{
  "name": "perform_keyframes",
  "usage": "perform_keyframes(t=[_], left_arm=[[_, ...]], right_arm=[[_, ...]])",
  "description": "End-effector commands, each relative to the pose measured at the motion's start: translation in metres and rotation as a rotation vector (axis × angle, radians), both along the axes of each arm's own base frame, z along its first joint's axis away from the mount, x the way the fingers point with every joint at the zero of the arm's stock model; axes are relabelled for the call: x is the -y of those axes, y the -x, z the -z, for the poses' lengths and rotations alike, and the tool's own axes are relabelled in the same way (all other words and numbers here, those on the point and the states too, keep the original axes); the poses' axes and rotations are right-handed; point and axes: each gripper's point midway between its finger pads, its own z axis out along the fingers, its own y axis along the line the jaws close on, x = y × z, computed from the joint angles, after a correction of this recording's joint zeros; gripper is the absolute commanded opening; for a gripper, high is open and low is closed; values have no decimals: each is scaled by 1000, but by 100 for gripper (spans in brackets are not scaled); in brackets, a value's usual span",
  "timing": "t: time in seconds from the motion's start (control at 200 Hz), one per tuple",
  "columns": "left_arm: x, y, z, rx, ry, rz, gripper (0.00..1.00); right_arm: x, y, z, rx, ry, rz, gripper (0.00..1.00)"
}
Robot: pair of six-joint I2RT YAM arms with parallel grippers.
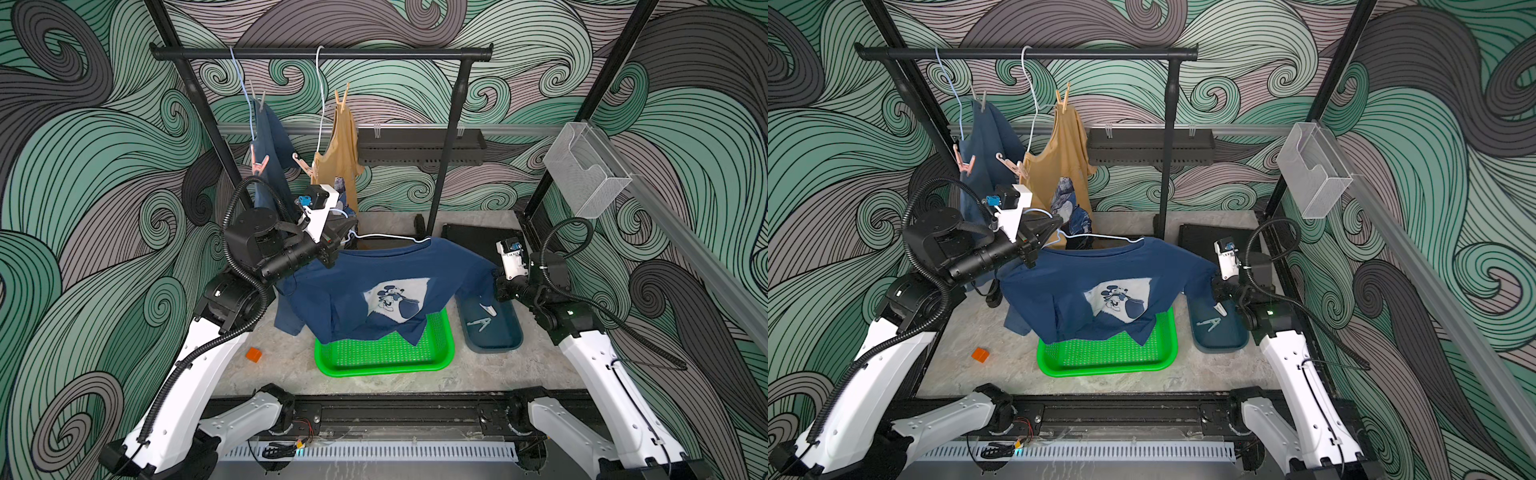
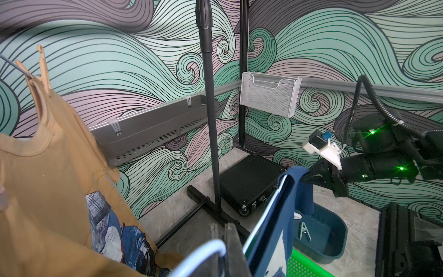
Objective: Remove the clothespins securing t-shirts to the hanger
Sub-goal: Remove the T-shirt from the hanger.
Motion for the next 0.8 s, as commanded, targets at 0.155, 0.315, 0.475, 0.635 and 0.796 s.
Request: perform_keyframes(t=[0.155,0.315,0.475,0.635,0.796], left_arm=[[-12,13,-46,107,103,-12,0],[-19,13,-55,148,136,-43,0],[-17,18,-59,136,130,-23,0],[-21,19,-58,139,135,-36,0],[-23,21,-60,145,140,-44,0]], right_arm=[[4,6,-45,114,-39,13,0],[18,0,-55,148,56,57,0],[16,2,-51,142,26,55,0],[19,5,-56,157,25,76,0],[20,9,-45,137,35,77,0]])
